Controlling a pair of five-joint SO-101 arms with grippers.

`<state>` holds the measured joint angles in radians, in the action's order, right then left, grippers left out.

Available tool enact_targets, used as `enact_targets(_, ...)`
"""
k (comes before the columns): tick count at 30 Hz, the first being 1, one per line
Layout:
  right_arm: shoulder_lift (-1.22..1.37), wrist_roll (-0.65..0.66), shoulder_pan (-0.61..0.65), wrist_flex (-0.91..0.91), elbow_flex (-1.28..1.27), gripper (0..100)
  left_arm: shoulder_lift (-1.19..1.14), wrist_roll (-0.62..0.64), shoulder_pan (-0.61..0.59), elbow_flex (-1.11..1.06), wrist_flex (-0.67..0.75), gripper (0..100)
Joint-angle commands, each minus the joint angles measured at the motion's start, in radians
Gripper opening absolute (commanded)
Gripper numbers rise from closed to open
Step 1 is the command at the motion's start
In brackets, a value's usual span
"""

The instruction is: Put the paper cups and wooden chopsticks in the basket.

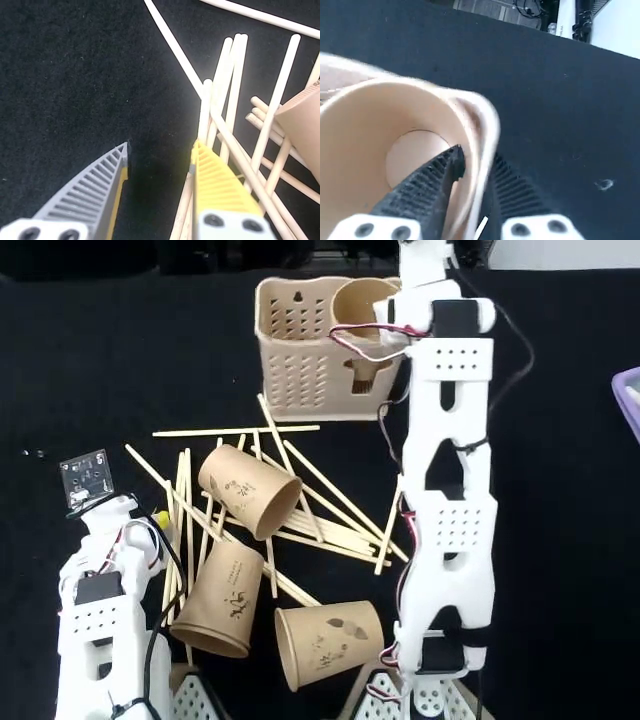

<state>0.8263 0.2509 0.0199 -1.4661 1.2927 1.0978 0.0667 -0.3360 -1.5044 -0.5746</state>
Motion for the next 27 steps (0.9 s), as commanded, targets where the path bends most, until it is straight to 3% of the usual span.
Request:
enact_targets(1, -0.033, 0.055, 0.014, -0.112, 0.079, 1.1, 0.015, 0.003, 0.01, 0.008, 0.014, 21)
enact_targets(8, -0.031, 0.051, -0.018, -0.288, 0.194, 1.1, 0.015, 0.003, 0.01, 0.008, 0.014, 21)
enact_targets(14, -0.03, 0.055, -0.075, -0.295, 0.173, 1.1, 0.015, 0.003, 0.01, 0.008, 0.014, 21)
enact_targets(21, -0.021, 0.049, -0.054, -0.216, 0.039, 1.1, 0.015, 0.003, 0.002, 0.018, 0.011, 21)
enact_targets(27, -0.013, 0.049, -0.061, -0.224, 0.042, 1.1, -0.011, -0.117, -0.059, 0.346, -0.058, 21)
